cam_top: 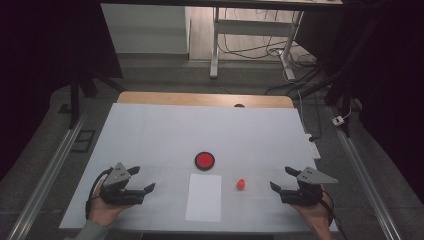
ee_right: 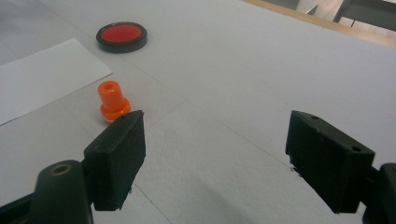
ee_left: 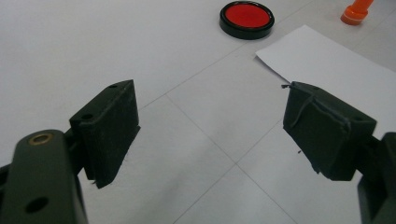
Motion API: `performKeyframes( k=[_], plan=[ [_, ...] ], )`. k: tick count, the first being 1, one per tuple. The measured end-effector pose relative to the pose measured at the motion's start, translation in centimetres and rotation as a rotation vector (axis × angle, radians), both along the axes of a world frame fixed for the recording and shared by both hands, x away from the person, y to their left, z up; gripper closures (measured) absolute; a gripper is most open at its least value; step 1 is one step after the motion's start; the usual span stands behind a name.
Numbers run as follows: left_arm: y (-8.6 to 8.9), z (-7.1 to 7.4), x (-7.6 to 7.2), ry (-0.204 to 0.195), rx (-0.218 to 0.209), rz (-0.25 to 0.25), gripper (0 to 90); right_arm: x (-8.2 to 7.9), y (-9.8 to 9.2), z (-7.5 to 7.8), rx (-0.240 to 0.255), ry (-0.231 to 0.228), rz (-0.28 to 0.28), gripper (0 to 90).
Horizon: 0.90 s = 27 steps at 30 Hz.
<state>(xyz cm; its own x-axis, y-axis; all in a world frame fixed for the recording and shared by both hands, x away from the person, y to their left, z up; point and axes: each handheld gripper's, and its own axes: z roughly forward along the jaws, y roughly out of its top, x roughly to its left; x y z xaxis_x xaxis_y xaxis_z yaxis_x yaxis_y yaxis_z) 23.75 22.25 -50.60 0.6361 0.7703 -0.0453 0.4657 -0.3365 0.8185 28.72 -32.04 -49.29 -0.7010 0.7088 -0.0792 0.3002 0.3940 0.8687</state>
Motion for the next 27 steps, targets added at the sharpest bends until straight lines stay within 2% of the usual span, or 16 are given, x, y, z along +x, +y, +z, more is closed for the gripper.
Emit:
performKeyframes(
  k=[13, 27],
  plan=[
    [-0.04, -0.27, 0.13, 0.022, -0.007, 0.006, 17.2, -0.11, -0.28, -0.13, 0.027, 0.008, 0.002, 21.9],
    [0.02, -0.39, 0.21, 0.031, -0.013, 0.008, 17.1, -0.07, 0.04, -0.34, 0.015, 0.024, 0.002, 23.1]
  ],
)
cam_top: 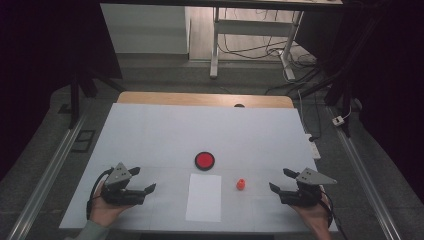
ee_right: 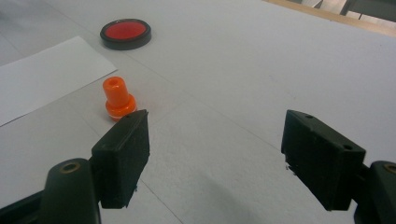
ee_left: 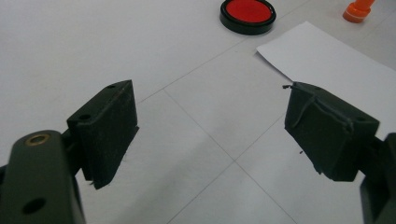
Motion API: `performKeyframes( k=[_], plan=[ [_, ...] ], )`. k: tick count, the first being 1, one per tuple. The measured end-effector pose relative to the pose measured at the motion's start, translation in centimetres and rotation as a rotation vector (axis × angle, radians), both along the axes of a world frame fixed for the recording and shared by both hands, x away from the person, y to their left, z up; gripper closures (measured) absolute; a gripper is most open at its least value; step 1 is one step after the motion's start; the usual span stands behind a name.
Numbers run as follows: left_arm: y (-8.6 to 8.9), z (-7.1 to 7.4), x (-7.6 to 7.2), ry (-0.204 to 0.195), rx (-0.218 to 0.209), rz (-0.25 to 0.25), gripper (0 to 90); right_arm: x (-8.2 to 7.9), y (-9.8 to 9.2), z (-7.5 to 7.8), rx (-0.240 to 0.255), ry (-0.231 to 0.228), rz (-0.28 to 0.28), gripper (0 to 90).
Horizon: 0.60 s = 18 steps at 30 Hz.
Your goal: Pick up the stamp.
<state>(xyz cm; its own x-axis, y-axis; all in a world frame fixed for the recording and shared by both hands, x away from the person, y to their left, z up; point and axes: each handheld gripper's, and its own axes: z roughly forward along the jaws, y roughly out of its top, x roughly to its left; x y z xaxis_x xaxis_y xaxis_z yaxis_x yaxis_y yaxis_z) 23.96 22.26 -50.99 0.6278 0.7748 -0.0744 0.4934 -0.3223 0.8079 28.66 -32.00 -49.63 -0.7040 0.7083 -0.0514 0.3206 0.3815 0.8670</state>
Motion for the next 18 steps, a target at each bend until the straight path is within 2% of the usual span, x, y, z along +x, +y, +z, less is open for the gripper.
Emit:
performKeyframes(
  k=[10, 18],
  plan=[
    [-0.1, -0.2, 0.1, 0.012, 0.001, -0.007, 17.2, 0.0, 0.5, 0.5, 0.008, -0.008, 0.011, 23.5],
    [-0.2, -0.3, 0.1, 0.013, 0.004, -0.010, 17.2, 0.0, 1.3, 1.6, 0.023, -0.024, 0.023, 23.9]
  ],
)
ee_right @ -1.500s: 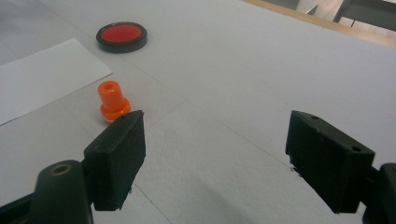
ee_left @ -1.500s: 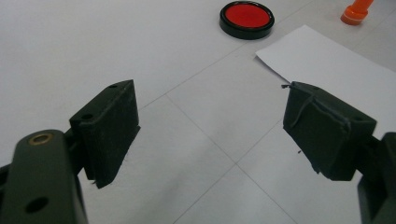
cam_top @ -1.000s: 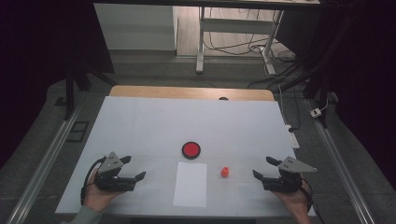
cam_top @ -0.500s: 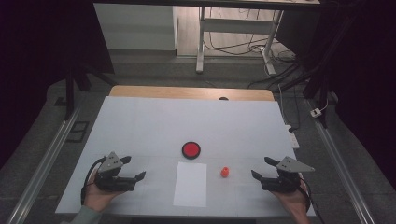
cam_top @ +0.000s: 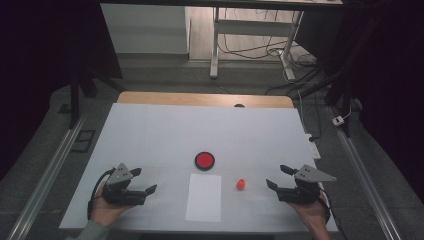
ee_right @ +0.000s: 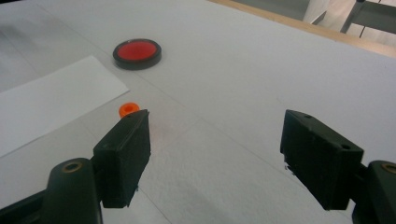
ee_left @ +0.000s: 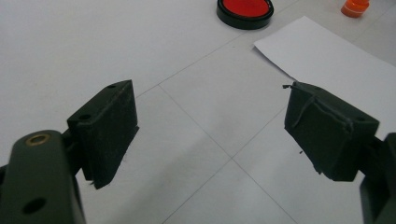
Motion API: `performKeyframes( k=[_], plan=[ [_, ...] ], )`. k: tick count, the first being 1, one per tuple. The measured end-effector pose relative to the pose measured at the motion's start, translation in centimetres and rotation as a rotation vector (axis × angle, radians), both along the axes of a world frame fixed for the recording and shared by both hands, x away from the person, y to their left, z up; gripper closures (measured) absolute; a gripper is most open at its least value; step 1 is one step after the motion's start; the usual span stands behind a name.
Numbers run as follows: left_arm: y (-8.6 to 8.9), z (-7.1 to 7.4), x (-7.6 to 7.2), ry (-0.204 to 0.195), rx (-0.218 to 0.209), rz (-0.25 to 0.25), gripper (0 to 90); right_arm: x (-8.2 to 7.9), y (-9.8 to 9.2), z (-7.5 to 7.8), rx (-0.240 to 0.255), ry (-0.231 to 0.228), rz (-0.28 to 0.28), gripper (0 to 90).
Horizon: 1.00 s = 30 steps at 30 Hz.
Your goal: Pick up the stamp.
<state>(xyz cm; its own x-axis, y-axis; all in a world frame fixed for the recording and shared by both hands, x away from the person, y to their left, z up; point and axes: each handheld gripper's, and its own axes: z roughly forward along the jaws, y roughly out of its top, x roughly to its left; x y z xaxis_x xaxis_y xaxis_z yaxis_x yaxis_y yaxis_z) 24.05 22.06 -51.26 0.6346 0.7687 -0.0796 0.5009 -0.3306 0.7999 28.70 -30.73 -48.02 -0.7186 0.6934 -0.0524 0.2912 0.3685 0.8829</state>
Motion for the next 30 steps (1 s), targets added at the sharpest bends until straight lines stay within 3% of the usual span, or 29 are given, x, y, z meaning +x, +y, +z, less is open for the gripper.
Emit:
performKeyframes(
  k=[7, 30],
  plan=[
    [0.0, -0.1, 0.1, 0.003, 0.000, -0.002, 17.2, 0.3, 0.9, 1.0, 0.009, -0.005, 0.001, 24.9],
    [-0.2, -0.3, 0.4, 0.005, 0.003, -0.007, 18.0, 2.0, 7.0, 2.5, -0.050, 0.053, 0.118, 27.3]
  ],
)
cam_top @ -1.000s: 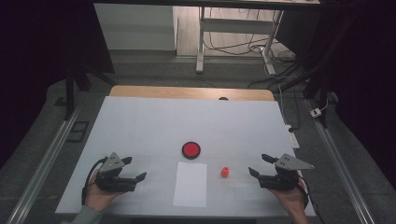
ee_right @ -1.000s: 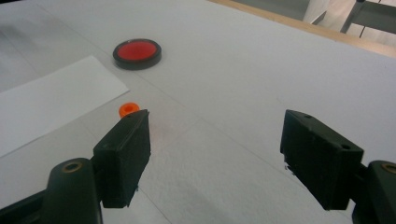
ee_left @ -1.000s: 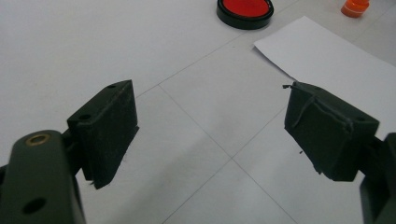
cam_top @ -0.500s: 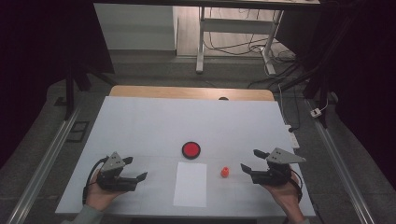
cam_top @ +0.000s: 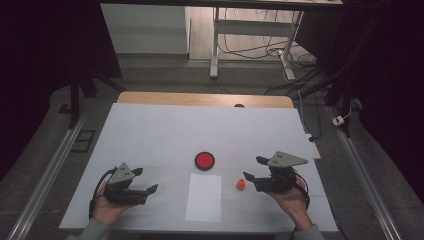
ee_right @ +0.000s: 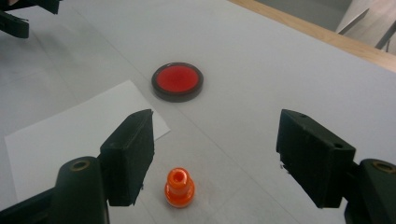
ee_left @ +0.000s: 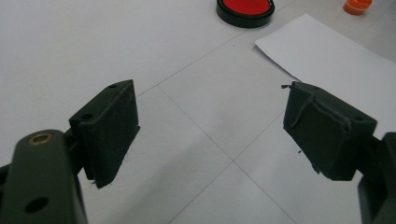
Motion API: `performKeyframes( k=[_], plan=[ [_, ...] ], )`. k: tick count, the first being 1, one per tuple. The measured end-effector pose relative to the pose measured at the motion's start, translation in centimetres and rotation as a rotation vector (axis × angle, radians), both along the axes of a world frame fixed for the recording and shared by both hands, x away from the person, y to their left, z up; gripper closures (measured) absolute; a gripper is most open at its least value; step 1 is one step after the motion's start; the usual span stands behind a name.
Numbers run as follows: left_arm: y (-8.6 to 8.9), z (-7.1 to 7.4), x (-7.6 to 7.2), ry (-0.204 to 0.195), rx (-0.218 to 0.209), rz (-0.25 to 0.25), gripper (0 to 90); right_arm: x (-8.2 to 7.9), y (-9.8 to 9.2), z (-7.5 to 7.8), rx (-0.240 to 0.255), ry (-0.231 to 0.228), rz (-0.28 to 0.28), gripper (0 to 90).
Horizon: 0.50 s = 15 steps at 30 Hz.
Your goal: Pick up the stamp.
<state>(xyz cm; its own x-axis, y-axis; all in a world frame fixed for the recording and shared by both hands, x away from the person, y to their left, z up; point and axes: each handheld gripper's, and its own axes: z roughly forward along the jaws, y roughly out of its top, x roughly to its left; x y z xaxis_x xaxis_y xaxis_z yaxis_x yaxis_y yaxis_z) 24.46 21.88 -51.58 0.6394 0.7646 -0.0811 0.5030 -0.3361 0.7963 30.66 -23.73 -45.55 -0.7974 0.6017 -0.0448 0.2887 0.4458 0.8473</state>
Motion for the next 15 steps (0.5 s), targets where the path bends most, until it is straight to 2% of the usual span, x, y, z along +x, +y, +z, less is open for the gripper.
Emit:
performKeyframes(
  k=[7, 15],
  plan=[
    [-0.2, -0.2, 0.0, 0.008, 0.010, -0.005, 18.0, 0.3, 1.1, -0.9, -0.031, 0.027, 0.032, 28.1],
    [-0.2, -0.4, 0.0, 0.014, 0.015, -0.002, 18.0, 0.7, 1.7, -2.8, -0.075, 0.076, 0.046, 29.1]
  ],
)
